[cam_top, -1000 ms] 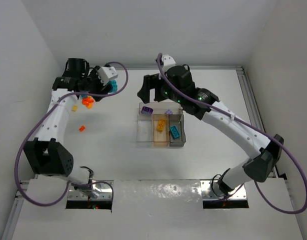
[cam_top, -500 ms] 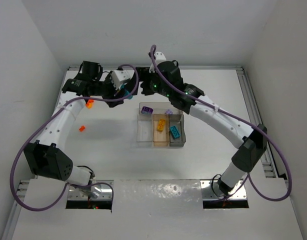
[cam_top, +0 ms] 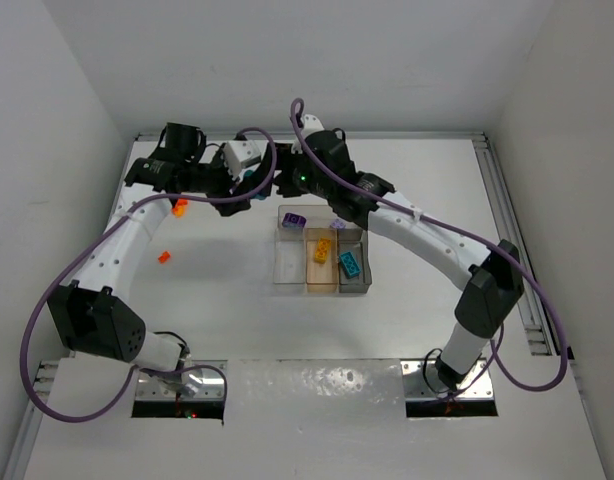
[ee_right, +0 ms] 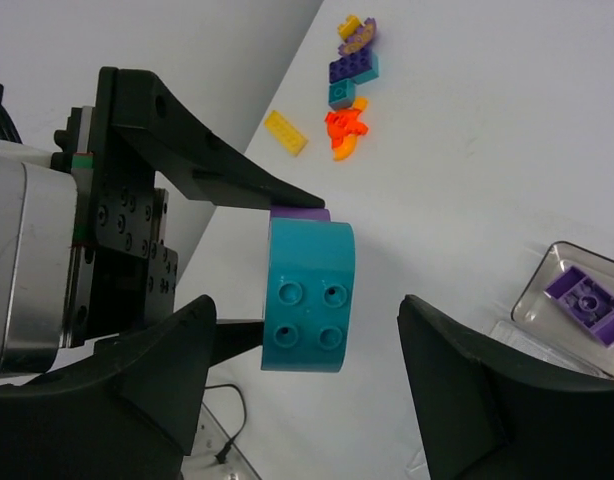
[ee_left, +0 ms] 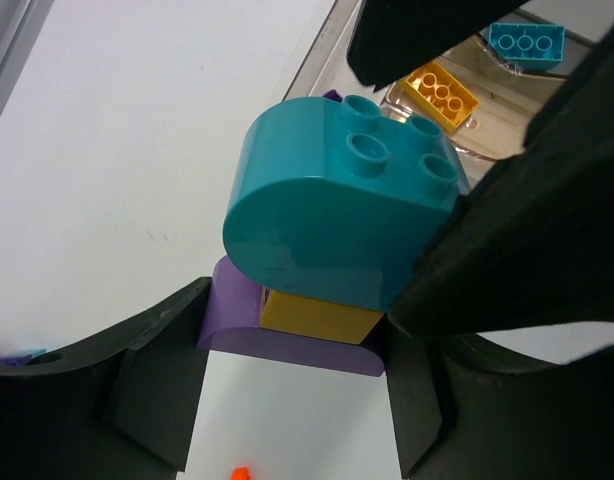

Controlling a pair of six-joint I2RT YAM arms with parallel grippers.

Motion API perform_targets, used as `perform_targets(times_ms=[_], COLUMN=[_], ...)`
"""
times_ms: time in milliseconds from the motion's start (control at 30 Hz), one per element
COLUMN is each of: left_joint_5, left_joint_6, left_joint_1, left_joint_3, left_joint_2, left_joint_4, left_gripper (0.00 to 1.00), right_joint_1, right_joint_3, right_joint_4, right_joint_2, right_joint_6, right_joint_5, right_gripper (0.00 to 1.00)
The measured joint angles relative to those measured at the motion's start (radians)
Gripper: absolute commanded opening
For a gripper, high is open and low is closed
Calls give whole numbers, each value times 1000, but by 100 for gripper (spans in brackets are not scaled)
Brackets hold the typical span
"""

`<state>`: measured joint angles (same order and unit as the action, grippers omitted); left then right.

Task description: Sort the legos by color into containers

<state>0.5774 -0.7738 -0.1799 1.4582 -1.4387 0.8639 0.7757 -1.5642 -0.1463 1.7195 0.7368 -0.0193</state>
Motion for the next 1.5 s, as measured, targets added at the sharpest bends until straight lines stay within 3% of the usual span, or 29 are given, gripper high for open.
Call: perform_targets(times_ms=[67, 167, 300, 400, 833, 1167, 1333, 1500], left_joint_5=[3, 11, 11, 7, -113, -169, -105, 107], left_joint_6=[10, 25, 43, 52, 42, 70, 137, 158], left_joint_1=[0, -2, -4, -4, -27, -16, -16, -22], left_joint_3=[0, 0, 0, 0, -181, -201, -190, -137], left_joint_2=[0, 0, 0, 0, 15, 7, -5, -54], left_joint_4=[-2, -8, -8, -16, -69, -63, -44, 32], left_gripper=[0, 0, 0, 0, 0, 0, 0, 0], right_joint_1=[0, 0, -2, -3, -72, -125, -142, -164], right_joint_3=[1, 3, 21, 24, 238, 317, 407, 440], right_joint_4=[15, 43, 68, 80, 60, 61, 16, -72], right_joint_2=[7, 21, 31, 31, -111, -260, -324, -404], right_joint_6=[14, 36, 71, 82, 75, 48, 29, -24], right_joint_5=[-12, -25, -36, -36, -14, 39, 68, 105], right_gripper=[66, 49, 14, 0, 0, 0, 0, 0])
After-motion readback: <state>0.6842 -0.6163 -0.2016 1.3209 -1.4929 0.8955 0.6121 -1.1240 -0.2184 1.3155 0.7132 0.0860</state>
